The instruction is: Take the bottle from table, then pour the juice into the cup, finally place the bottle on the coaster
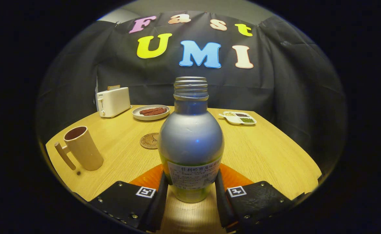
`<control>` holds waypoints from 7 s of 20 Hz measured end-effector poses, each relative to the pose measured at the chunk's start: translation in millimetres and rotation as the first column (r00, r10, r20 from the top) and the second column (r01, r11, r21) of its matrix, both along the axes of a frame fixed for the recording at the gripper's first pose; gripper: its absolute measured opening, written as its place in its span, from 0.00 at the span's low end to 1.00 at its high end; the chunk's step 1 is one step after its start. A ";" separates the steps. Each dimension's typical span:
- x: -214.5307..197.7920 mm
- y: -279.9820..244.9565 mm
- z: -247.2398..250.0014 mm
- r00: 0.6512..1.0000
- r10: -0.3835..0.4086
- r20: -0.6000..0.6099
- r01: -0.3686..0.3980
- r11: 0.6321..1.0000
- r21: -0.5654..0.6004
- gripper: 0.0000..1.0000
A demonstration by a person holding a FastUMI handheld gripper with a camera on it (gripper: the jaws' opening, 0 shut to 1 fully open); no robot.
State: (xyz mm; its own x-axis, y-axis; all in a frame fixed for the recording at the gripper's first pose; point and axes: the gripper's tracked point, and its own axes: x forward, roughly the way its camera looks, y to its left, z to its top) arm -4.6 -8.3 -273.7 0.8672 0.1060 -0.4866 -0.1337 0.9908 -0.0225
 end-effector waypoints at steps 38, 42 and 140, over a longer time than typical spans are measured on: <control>23.4 111.5 41.6 0.849 0.460 -0.262 -0.480 0.462 -0.745 0.65; 25.0 110.3 37.3 0.835 0.450 -0.319 -0.503 0.386 -0.773 0.66; 39.0 125.8 100.3 0.676 0.170 -0.717 -0.564 -0.506 -0.652 0.65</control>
